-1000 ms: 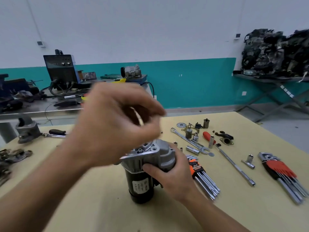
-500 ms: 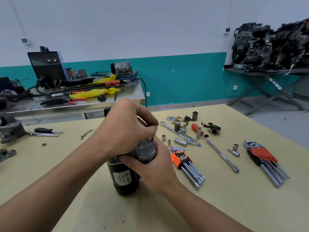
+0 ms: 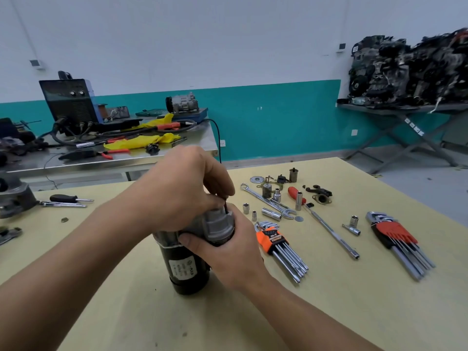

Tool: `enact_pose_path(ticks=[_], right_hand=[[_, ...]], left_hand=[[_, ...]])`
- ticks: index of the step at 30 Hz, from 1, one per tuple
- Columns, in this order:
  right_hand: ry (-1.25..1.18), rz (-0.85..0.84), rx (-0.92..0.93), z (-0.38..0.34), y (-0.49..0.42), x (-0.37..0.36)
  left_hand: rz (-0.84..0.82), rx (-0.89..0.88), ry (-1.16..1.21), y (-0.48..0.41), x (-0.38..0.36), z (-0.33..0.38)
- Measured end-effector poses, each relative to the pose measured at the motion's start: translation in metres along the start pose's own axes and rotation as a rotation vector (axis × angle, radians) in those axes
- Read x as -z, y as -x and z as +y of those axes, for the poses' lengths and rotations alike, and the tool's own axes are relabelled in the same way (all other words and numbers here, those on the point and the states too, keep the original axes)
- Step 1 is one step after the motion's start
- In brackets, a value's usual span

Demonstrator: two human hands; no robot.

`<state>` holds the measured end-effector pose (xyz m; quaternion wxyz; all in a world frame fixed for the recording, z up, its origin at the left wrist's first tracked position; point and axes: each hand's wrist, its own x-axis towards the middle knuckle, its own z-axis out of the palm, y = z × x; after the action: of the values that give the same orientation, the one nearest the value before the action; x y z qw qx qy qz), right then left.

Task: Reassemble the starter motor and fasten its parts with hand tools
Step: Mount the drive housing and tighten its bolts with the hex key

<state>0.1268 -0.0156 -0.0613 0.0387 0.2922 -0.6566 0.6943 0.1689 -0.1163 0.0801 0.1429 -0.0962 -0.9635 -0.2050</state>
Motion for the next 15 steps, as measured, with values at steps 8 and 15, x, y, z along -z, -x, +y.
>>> enact_pose_path(ticks=[8, 15], right_hand=[[-0.019, -0.015, -0.003, 0.0, -0.001, 0.001], [-0.028, 0.009, 0.023, 0.003, -0.001, -0.001]], left_hand=[[-0.089, -0.012, -0.074, 0.002, 0.001, -0.003], [0.019, 0.015, -0.126, 0.002, -0.015, -0.003]])
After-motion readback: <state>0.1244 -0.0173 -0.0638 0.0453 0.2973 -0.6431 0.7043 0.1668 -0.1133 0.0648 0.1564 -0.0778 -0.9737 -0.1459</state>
